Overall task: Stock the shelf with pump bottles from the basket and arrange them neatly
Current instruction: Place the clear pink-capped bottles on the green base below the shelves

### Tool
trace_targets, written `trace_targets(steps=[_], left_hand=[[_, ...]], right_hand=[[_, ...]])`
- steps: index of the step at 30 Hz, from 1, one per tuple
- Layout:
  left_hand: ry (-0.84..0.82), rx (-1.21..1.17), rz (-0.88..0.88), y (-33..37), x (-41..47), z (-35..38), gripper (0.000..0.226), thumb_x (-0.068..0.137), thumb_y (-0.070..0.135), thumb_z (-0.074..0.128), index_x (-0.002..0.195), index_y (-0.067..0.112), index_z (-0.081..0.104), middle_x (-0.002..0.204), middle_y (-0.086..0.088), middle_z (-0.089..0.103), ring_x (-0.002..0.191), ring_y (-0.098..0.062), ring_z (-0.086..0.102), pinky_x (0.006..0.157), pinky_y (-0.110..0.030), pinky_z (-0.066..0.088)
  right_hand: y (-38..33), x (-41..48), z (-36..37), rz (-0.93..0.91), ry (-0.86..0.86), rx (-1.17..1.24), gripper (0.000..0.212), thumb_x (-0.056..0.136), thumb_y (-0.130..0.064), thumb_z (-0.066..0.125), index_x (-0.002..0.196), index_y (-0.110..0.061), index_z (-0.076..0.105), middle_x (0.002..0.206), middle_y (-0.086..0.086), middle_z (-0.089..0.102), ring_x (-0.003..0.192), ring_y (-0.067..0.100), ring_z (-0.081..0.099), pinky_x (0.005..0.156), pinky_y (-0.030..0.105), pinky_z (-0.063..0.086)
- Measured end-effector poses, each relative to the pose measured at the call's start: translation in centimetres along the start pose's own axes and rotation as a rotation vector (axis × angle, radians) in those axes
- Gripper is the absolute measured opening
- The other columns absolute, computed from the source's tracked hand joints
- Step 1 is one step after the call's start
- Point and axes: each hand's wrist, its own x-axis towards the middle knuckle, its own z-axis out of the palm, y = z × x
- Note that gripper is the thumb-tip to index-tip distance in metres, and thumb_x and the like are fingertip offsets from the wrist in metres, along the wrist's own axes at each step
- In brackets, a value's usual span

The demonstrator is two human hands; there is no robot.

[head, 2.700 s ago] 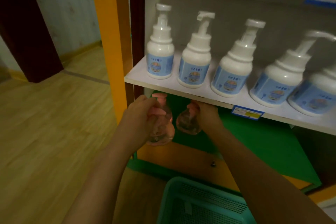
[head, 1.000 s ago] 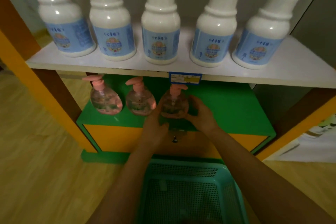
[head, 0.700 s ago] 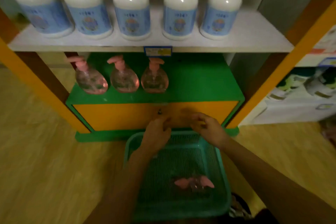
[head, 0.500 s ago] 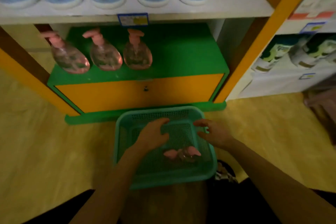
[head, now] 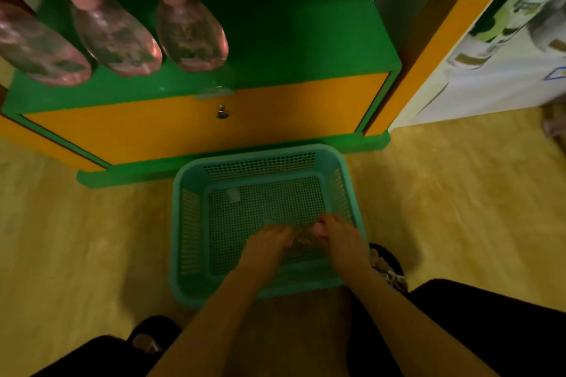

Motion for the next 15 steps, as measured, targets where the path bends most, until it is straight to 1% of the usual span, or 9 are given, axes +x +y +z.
trace_targets(steps=[2, 5, 7, 10, 11, 13, 14, 15], left_hand=[[-0.004, 0.062, 0.045, -0.1, 0.3, 0.3, 0.025, 0.089, 0.009, 0.046, 0.114, 0.012, 0.049, 0.121, -0.007, 0.055, 0.110, -0.023, 0.051, 0.082, -0.034, 0.049], [0.000, 0.098, 0.111, -0.3, 0.1, 0.0, 0.035, 0.082, -0.001, 0.052, 0.116, 0.005, 0.049, 0.118, -0.014, 0.056, 0.109, -0.029, 0.054, 0.084, -0.038, 0.052], [0.042, 0.064, 0.125, -0.1, -0.3, -1.2, 0.036, 0.078, -0.005, 0.055, 0.113, 0.002, 0.051, 0.113, -0.016, 0.058, 0.107, -0.031, 0.056, 0.086, -0.036, 0.049], [0.089, 0.051, 0.091, 0.4, -1.5, -5.1, 0.039, 0.082, 0.006, 0.058, 0.119, 0.008, 0.044, 0.124, -0.010, 0.052, 0.115, -0.023, 0.050, 0.095, -0.030, 0.043], [0.101, 0.046, 0.092, 0.6, -1.9, -6.7, 0.041, 0.082, 0.009, 0.059, 0.120, 0.009, 0.043, 0.126, -0.009, 0.052, 0.116, -0.023, 0.049, 0.095, -0.030, 0.043], [0.112, 0.039, 0.107, 1.3, -3.1, -10.4, 0.046, 0.081, 0.015, 0.062, 0.122, 0.008, 0.041, 0.125, -0.011, 0.052, 0.115, -0.024, 0.050, 0.094, -0.032, 0.043], [0.106, 0.037, 0.113, 1.7, -3.8, -12.4, 0.049, 0.080, 0.019, 0.064, 0.122, 0.007, 0.041, 0.124, -0.012, 0.053, 0.113, -0.025, 0.050, 0.092, -0.033, 0.043], [0.102, 0.036, 0.114, 2.1, -4.5, -14.2, 0.051, 0.079, 0.022, 0.066, 0.121, 0.007, 0.041, 0.122, -0.012, 0.053, 0.112, -0.026, 0.051, 0.090, -0.033, 0.043]], right_hand=[[0.1, 0.3, 0.0, -0.028, 0.012, 0.019, 0.017, 0.089, -0.018, 0.051, 0.105, -0.015, 0.054, 0.106, 0.004, 0.062, 0.092, 0.022, 0.060, 0.067, 0.026, 0.037], [0.1, 0.3, -1.0, -0.079, 0.034, 0.045, 0.015, 0.089, -0.018, 0.051, 0.104, -0.012, 0.054, 0.102, 0.006, 0.063, 0.087, 0.022, 0.060, 0.069, 0.027, 0.042], [-0.3, 0.4, -2.6, -0.095, 0.026, 0.104, 0.015, 0.091, -0.018, 0.048, 0.103, -0.012, 0.054, 0.101, 0.004, 0.060, 0.088, 0.021, 0.060, 0.073, 0.028, 0.046], [-1.8, 0.3, -6.3, -0.127, 0.023, 0.194, 0.010, 0.091, -0.017, 0.046, 0.096, -0.012, 0.054, 0.094, 0.003, 0.055, 0.089, 0.024, 0.059, 0.072, 0.028, 0.044], [-2.5, 0.3, -7.8, -0.150, 0.042, 0.186, 0.011, 0.091, -0.016, 0.046, 0.097, -0.011, 0.055, 0.092, 0.003, 0.055, 0.088, 0.023, 0.058, 0.070, 0.024, 0.042], [-4.3, 0.0, -11.0, -0.202, 0.081, 0.145, 0.017, 0.093, -0.019, 0.045, 0.102, -0.008, 0.055, 0.089, 0.001, 0.055, 0.082, 0.020, 0.055, 0.059, 0.018, 0.034], [-5.2, -0.1, -12.7, -0.226, 0.099, 0.135, 0.021, 0.094, -0.022, 0.044, 0.105, -0.008, 0.055, 0.091, 0.004, 0.058, 0.082, 0.021, 0.056, 0.058, 0.019, 0.033], [-6.1, -0.2, -14.2, -0.251, 0.112, 0.135, 0.024, 0.094, -0.025, 0.044, 0.108, -0.009, 0.055, 0.096, 0.008, 0.062, 0.086, 0.024, 0.060, 0.061, 0.022, 0.036]])
